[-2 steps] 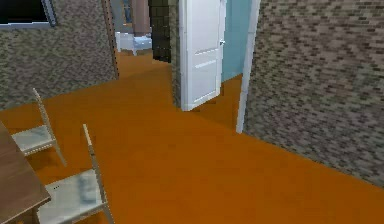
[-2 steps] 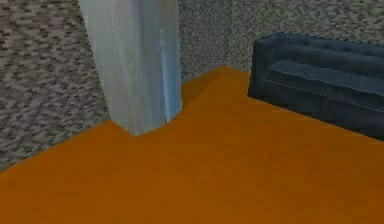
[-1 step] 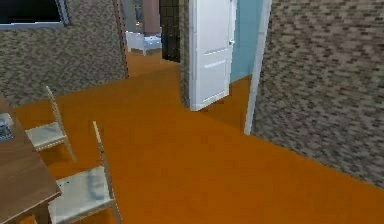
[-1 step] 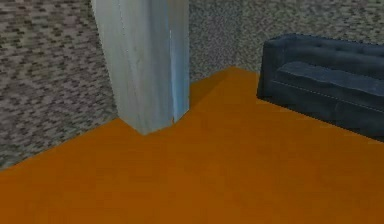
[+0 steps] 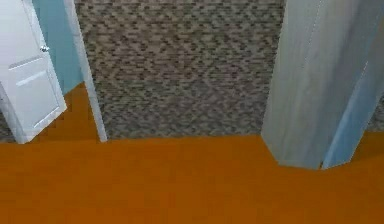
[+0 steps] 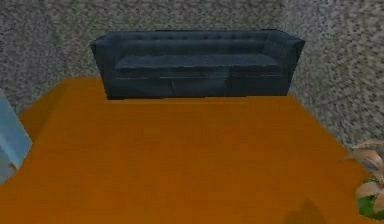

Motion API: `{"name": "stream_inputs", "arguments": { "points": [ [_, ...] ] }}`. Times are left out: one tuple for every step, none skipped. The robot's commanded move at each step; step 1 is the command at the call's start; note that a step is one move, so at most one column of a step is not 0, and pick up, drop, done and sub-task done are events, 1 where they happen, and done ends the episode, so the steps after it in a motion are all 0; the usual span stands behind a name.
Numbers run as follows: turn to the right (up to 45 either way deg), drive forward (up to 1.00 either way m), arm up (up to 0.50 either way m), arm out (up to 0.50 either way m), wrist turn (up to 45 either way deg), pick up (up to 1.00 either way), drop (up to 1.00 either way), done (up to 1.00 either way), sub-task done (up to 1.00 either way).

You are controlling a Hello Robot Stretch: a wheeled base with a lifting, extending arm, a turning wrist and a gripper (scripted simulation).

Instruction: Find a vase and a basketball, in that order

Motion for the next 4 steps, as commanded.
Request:
{"name": "stream_inputs", "arguments": {
  "points": [
    [45.0,0.00,0.00,0.00,0.0,0.00,0.00,0.00,0.00],
    [0.0,0.10,0.00,0.00,0.0,0.00,0.00,0.00,0.00],
    [-45.0,0.00,0.00,0.00,0.0,0.00,0.00,0.00,0.00],
    [-39.0,0.00,0.00,0.00,0.0,0.00,0.00,0.00,0.00]
  ]
}}
